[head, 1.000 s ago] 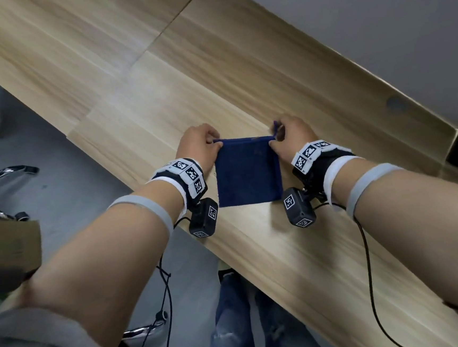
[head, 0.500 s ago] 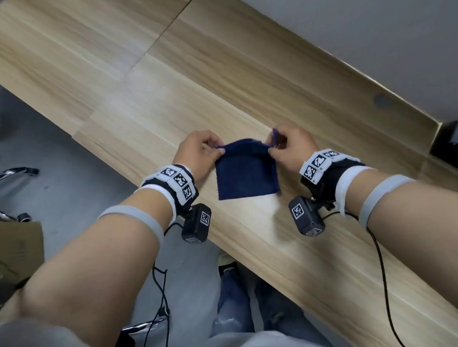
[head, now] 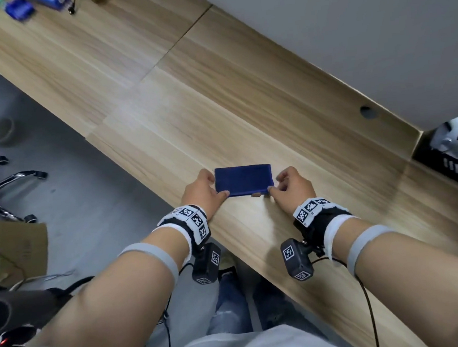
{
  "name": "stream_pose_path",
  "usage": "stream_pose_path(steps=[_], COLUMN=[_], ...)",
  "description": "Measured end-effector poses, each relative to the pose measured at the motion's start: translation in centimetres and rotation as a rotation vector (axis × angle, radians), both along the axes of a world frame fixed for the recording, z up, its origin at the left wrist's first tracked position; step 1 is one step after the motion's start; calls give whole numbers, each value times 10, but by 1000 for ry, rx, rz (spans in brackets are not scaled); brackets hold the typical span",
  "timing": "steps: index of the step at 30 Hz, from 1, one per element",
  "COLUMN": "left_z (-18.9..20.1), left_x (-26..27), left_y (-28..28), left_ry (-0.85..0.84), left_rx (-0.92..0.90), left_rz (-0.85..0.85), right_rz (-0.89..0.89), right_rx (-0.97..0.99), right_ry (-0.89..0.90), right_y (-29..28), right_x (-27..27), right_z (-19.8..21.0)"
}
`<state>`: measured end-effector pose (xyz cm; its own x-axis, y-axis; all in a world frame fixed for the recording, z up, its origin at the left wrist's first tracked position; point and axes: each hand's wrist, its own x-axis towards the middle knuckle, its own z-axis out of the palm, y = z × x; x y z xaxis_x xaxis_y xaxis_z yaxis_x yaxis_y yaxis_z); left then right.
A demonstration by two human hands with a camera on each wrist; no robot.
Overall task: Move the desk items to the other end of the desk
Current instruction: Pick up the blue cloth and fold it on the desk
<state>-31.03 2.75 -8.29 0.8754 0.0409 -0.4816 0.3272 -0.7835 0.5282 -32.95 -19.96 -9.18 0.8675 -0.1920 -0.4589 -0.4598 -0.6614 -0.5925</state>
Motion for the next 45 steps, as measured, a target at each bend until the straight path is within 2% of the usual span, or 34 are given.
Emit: stream_pose_path(steps=[4, 7, 14, 17, 20, 23, 25, 26, 28, 29, 31, 35, 39, 42, 45], left_z=[-6, -13, -18, -11, -3, 8, 11, 14, 25, 31, 46, 74, 99, 116, 125], left_x=[-8, -14, -14, -9, -2, 3, 8, 11, 20, 26, 39, 69, 98, 116, 140], left_y=[-8, -5, -6, -8, -6, 0, 9, 15, 33, 47, 77, 152, 227, 283, 332], left_ry=[-69, -159, -239, -232, -172, -115, -50, -1, 79, 83, 31, -79, -182, -260, -300], left_rx=[59, 57, 106, 133, 142, 72, -72, -202, -470, -537, -560, -474, -259, -152, -130], left_rz=[-169, -168, -136, -154, -163, -48, 168, 307, 522, 557, 519, 369, 232, 191, 200], right_rz=[212, 388, 548, 564, 581, 583, 585, 589, 601, 605, 601, 583, 586, 601, 608], right_rx=[-101, -173, -353, -328, -252, -189, -160, -149, -137, -125, -103, -91, -96, -100, -87], right_ry=[-148, -213, -235, -274, -239, -231, -255, -259, -249, -243, -236, -222, -214, -219, -244], right_y=[6, 1, -5, -7, -5, 3, 14, 22, 41, 53, 80, 148, 224, 279, 324], right_x=[-7, -9, 6, 12, 25, 46, 62, 71, 88, 97, 111, 139, 167, 193, 218], right_z=[-1, -7, -9, -3, 11, 33, 51, 60, 78, 87, 103, 132, 155, 163, 165])
